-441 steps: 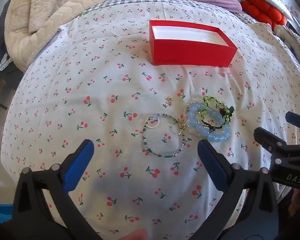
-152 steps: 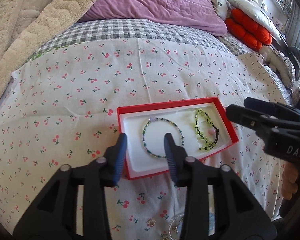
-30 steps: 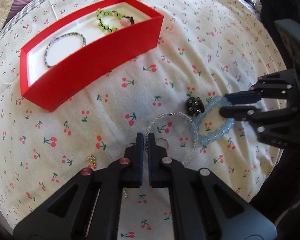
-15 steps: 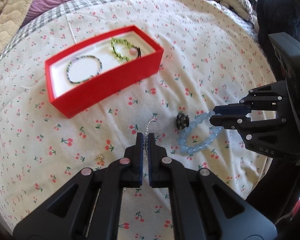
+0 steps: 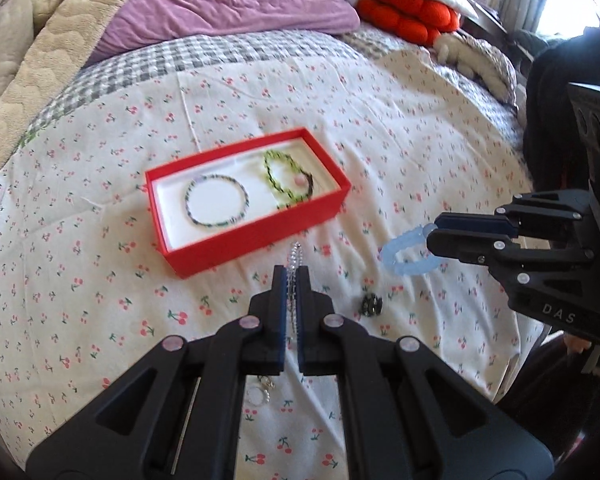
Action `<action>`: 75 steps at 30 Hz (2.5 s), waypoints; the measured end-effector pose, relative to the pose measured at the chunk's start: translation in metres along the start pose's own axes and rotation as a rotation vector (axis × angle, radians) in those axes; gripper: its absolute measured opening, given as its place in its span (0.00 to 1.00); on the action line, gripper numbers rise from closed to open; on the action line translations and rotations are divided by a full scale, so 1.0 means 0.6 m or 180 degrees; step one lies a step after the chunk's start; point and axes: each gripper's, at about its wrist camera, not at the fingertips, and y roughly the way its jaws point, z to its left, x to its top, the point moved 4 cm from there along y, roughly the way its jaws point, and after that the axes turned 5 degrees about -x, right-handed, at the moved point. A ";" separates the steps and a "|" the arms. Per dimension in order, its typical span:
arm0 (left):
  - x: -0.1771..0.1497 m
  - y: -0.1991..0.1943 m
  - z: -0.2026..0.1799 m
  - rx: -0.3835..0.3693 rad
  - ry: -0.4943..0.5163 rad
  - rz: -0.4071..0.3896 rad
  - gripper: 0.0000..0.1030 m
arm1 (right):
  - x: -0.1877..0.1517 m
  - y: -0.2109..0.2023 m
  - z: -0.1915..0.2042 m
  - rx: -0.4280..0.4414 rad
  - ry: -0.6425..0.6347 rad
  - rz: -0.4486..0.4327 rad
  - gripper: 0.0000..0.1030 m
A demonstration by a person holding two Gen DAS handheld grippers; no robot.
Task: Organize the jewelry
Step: 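Carry both held bracelets over the red box, then open both tools to drop the bracelets into the red box, then withdraw both open tools from the box toward the rings and clip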
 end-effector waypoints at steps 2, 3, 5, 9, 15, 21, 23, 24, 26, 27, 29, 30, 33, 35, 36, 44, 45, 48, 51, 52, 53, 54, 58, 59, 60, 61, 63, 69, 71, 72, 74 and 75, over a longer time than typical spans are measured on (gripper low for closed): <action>0.014 -0.002 0.006 0.0005 -0.0058 -0.0067 0.04 | 0.015 -0.004 0.000 0.0006 0.0044 -0.0056 0.11; 0.018 -0.002 0.007 0.0003 -0.0081 -0.0090 0.04 | 0.025 -0.005 0.000 -0.0003 0.0070 -0.0093 0.11; 0.033 0.000 0.014 -0.0038 -0.0163 -0.0164 0.04 | 0.037 -0.008 0.000 0.0007 0.0121 -0.0132 0.11; 0.060 0.008 0.027 -0.0131 -0.0333 -0.0280 0.04 | 0.068 -0.004 -0.002 -0.0003 0.0223 -0.0205 0.11; 0.089 0.036 0.053 -0.0275 -0.0584 -0.0418 0.04 | 0.106 0.012 -0.008 -0.0035 0.0368 -0.0308 0.11; 0.093 0.082 0.102 -0.0123 -0.0767 -0.0382 0.04 | 0.138 0.031 -0.009 0.0025 0.0496 -0.0381 0.11; 0.090 0.089 0.116 -0.0023 -0.0794 -0.0345 0.04 | 0.147 0.038 -0.005 0.0040 0.0493 -0.0393 0.11; 0.088 0.092 0.123 0.0032 -0.0793 -0.0320 0.04 | 0.152 0.042 -0.002 0.0047 0.0486 -0.0398 0.11; 0.082 0.097 0.136 0.0155 -0.0801 -0.0273 0.04 | 0.161 0.052 0.006 0.0072 0.0467 -0.0398 0.11; 0.079 0.099 0.142 0.0202 -0.0813 -0.0259 0.04 | 0.166 0.057 0.011 0.0091 0.0460 -0.0392 0.11; 0.075 0.100 0.153 0.0233 -0.0844 -0.0245 0.04 | 0.171 0.067 0.019 0.0139 0.0454 -0.0370 0.11; 0.074 0.101 0.158 0.0241 -0.0864 -0.0235 0.04 | 0.174 0.071 0.024 0.0164 0.0451 -0.0356 0.11; 0.070 0.102 0.165 0.0258 -0.0886 -0.0214 0.04 | 0.181 0.088 0.042 0.0274 0.0443 -0.0322 0.11; 0.069 0.102 0.165 0.0282 -0.0872 -0.0203 0.05 | 0.182 0.098 0.048 0.0347 0.0459 -0.0301 0.11; 0.069 0.102 0.164 0.0284 -0.0866 -0.0196 0.05 | 0.182 0.107 0.049 0.0380 0.0473 -0.0275 0.11; 0.070 0.105 0.154 0.0372 -0.0747 -0.0170 0.05 | 0.164 0.146 0.004 0.0148 0.0570 -0.0116 0.12; 0.070 0.104 0.153 0.0372 -0.0744 -0.0175 0.05 | 0.163 0.147 -0.003 0.0140 0.0601 -0.0120 0.12; 0.071 0.101 0.149 0.0370 -0.0718 -0.0186 0.05 | 0.162 0.141 -0.016 0.0173 0.0650 -0.0148 0.16; 0.072 0.095 0.140 0.0378 -0.0619 -0.0169 0.17 | 0.158 0.135 -0.021 0.0168 0.0592 -0.0126 0.30; 0.066 0.086 0.138 0.0387 -0.0643 -0.0187 0.26 | 0.153 0.133 -0.022 0.0199 0.0581 -0.0113 0.46; 0.062 0.079 0.137 0.0381 -0.0662 -0.0198 0.30 | 0.144 0.129 -0.026 0.0225 0.0585 -0.0082 0.59; 0.057 0.072 0.135 0.0377 -0.0672 -0.0207 0.36 | 0.136 0.121 -0.031 0.0227 0.0585 -0.0086 0.60; 0.035 0.040 0.118 0.0451 -0.0559 -0.0243 0.55 | 0.114 0.082 -0.040 0.0162 0.0504 -0.0167 0.62; 0.028 0.033 0.114 0.0489 -0.0525 -0.0252 0.60 | 0.107 0.071 -0.040 0.0131 0.0478 -0.0196 0.66; 0.018 0.026 0.110 0.0536 -0.0493 -0.0261 0.67 | 0.098 0.060 -0.039 0.0075 0.0431 -0.0229 0.68; 0.011 0.022 0.107 0.0561 -0.0477 -0.0257 0.71 | 0.091 0.053 -0.038 0.0022 0.0391 -0.0254 0.72; -0.010 0.016 0.098 0.0582 -0.0448 -0.0196 0.76 | 0.072 0.037 -0.034 -0.0098 0.0270 -0.0293 0.74; -0.066 0.010 0.072 0.0616 -0.0336 0.0037 0.84 | 0.017 0.015 -0.033 -0.0256 0.0176 -0.0255 0.82; -0.081 0.004 0.065 0.0580 -0.0287 0.0044 0.90 | 0.002 0.010 -0.031 -0.0302 0.0121 -0.0269 0.82; -0.087 0.000 0.062 0.0560 -0.0273 0.0039 0.95 | -0.008 0.008 -0.028 -0.0322 0.0080 -0.0268 0.83; -0.101 -0.008 0.057 0.0525 -0.0244 0.0015 0.98 | -0.022 0.006 -0.024 -0.0344 0.0024 -0.0257 0.84; -0.107 -0.011 0.055 0.0514 -0.0226 0.0010 0.98 | -0.029 0.005 -0.020 -0.0346 -0.0005 -0.0247 0.84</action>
